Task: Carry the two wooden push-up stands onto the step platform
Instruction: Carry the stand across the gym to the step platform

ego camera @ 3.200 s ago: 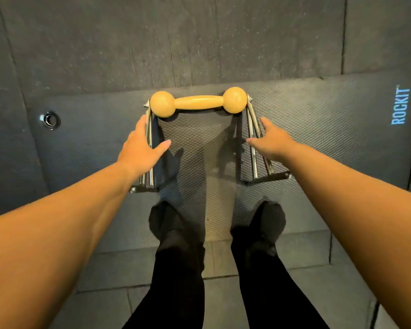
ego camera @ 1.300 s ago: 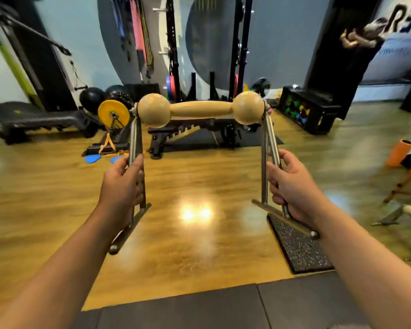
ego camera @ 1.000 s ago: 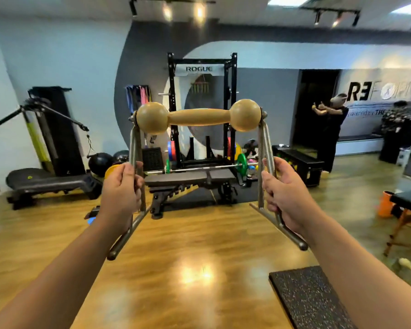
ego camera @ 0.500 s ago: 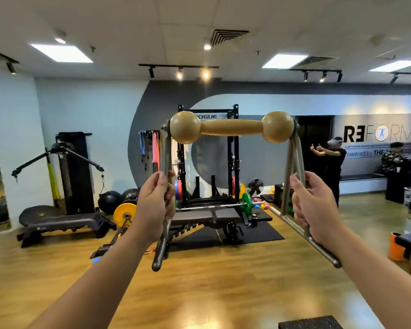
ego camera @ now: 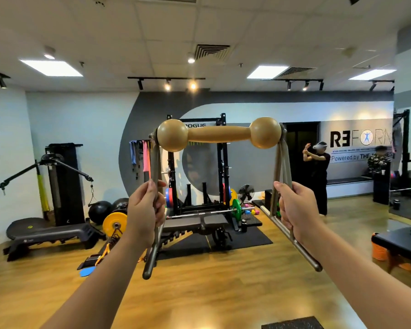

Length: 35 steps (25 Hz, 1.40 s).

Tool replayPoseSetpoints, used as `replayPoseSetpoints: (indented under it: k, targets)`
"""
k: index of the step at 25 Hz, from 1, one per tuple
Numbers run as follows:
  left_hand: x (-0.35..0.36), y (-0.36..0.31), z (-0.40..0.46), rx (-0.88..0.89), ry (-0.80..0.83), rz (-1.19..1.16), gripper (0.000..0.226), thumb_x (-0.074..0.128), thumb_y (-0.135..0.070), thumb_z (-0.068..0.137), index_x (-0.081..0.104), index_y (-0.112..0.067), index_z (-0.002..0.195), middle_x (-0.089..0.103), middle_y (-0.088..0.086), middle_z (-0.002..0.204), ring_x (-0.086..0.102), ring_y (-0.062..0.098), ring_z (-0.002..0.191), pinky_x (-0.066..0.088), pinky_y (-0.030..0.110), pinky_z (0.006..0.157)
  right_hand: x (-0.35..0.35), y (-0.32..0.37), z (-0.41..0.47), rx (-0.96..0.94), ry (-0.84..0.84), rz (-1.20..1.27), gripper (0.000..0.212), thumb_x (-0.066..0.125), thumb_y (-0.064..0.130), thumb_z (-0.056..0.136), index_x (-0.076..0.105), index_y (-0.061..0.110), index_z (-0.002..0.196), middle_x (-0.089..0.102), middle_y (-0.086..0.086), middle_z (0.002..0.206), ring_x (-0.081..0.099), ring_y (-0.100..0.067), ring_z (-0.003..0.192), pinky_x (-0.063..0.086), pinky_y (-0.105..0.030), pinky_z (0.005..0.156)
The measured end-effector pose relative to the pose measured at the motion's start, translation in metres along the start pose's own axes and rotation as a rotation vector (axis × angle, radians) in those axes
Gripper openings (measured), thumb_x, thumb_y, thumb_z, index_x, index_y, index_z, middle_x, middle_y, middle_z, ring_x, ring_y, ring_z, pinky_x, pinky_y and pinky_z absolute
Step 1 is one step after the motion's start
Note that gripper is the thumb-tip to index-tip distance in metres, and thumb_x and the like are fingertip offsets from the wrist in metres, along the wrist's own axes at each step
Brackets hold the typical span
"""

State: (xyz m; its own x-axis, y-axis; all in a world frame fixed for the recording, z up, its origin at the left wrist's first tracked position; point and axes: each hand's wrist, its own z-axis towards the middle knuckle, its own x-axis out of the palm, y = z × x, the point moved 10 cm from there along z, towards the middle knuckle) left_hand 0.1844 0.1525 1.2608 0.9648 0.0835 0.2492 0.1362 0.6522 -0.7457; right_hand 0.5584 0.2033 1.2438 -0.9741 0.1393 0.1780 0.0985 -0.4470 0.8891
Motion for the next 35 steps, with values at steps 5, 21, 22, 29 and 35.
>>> replayPoseSetpoints:
  k: [5, 21, 22, 29, 35]
  targets:
    - [0.070, 0.030, -0.003, -0.020, -0.011, -0.015, 0.036, 0.043, -0.039, 0.108, 0.067, -0.017, 0.093, 0.040, 0.001, 0.062, 0.032, 0.014, 0.043, 0.028, 0.023, 0.035, -0.071, -0.003, 0.030, -0.032, -0.035, -0.019, 0.023, 0.061, 0.026, 0.100, 0.059, 0.009, 0.083, 0.040, 0.003, 0.052, 0.033, -0.009, 0.037, 0.029, -0.021, 0.033]
    - [0.185, 0.178, 0.082, -0.104, -0.033, -0.026, 0.036, 0.041, -0.036, 0.110, 0.061, -0.014, 0.091, 0.034, 0.003, 0.061, 0.026, 0.015, 0.040, 0.021, 0.024, 0.036, -0.165, -0.085, 0.177, 0.010, -0.111, -0.053, 0.023, 0.063, 0.026, 0.096, 0.056, 0.011, 0.080, 0.035, 0.002, 0.053, 0.028, -0.011, 0.040, 0.024, -0.024, 0.037]
    - [0.189, 0.193, 0.094, -0.106, -0.027, -0.031, 0.037, 0.041, -0.037, 0.110, 0.062, -0.015, 0.089, 0.034, 0.003, 0.061, 0.026, 0.015, 0.040, 0.020, 0.024, 0.036, -0.164, -0.092, 0.191, 0.008, -0.115, -0.057, 0.025, 0.063, 0.025, 0.097, 0.055, 0.012, 0.077, 0.036, 0.003, 0.051, 0.029, -0.010, 0.039, 0.024, -0.023, 0.036]
    - [0.202, 0.278, 0.212, -0.105, 0.007, -0.068, 0.036, 0.042, -0.043, 0.108, 0.061, -0.018, 0.091, 0.033, -0.001, 0.059, 0.025, 0.013, 0.039, 0.019, 0.025, 0.036, -0.141, -0.136, 0.317, 0.008, -0.130, -0.063, 0.021, 0.061, 0.024, 0.098, 0.057, 0.013, 0.080, 0.036, 0.003, 0.051, 0.030, -0.009, 0.037, 0.024, -0.022, 0.036]
    - [0.214, 0.334, 0.305, -0.072, 0.004, 0.005, 0.036, 0.039, -0.042, 0.110, 0.059, -0.018, 0.092, 0.034, -0.002, 0.059, 0.025, 0.012, 0.038, 0.022, 0.023, 0.034, -0.120, -0.164, 0.411, -0.015, -0.145, -0.093, 0.019, 0.059, 0.022, 0.100, 0.056, 0.012, 0.084, 0.037, 0.002, 0.053, 0.031, -0.008, 0.036, 0.025, -0.022, 0.035]
